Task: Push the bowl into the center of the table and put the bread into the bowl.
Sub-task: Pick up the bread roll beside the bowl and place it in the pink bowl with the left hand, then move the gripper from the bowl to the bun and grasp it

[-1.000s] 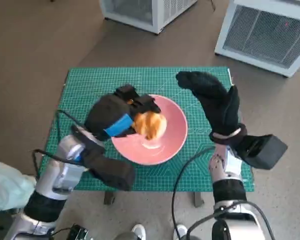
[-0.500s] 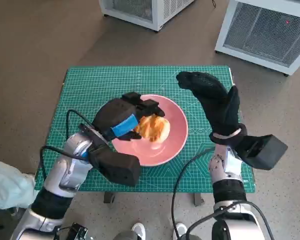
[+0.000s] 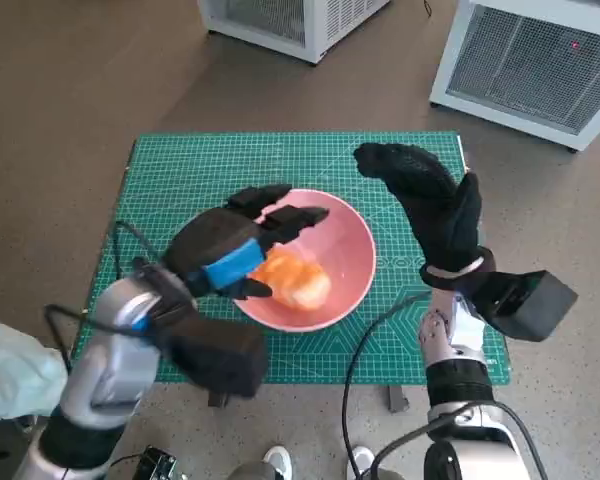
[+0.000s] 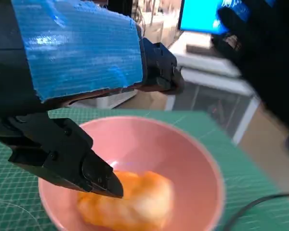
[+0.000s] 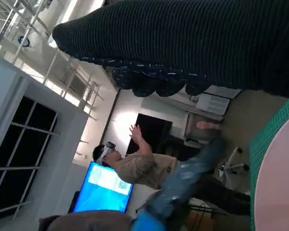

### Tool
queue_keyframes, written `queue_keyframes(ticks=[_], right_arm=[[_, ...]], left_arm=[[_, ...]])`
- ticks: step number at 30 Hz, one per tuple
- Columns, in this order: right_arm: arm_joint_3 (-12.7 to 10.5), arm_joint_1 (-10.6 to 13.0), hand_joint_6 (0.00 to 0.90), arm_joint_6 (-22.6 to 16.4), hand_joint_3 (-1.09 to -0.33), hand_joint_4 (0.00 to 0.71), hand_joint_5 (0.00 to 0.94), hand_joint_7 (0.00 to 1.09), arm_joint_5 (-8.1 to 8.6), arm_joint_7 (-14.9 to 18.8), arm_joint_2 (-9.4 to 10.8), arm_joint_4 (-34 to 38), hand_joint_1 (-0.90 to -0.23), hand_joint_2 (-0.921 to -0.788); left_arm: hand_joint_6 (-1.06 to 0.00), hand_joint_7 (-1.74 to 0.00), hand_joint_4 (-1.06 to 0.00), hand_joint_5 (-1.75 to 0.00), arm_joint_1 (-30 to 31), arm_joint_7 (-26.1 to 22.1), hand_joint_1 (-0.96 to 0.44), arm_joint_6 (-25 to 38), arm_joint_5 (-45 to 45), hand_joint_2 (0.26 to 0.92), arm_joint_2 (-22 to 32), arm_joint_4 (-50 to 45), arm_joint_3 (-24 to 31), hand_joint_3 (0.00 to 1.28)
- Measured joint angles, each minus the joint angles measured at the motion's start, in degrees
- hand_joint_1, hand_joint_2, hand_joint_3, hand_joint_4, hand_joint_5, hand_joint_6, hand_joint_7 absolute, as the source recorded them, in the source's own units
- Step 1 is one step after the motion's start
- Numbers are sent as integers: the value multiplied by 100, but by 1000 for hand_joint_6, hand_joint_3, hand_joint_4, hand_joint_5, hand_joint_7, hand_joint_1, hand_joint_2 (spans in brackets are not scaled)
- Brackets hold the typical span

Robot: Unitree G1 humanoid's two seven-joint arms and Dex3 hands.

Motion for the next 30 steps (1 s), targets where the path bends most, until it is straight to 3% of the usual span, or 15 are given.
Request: queue_keyframes(ticks=[11,21,30], right_arm=[[-1,3,-1,-2,-722,191,2,587,0,-1,6,28,-678,-921],[-2,1,-1,0,-723,189,1,585,1,0,0,46,-681,-921],[-3,-11,-1,1,-720,185,0,579,1,8,-2,138,-687,-921]], left_arm=[[-232,-63,-18,-8,664,-430,-151,472,-1021,742,371,-1386,1248,0],[-264,-75,-50,-14,1744,-488,-150,394,-1317,741,904,-1740,2483,2],[-293,-75,-87,-19,2456,-619,-134,759,-1180,750,1264,-1997,2933,5]])
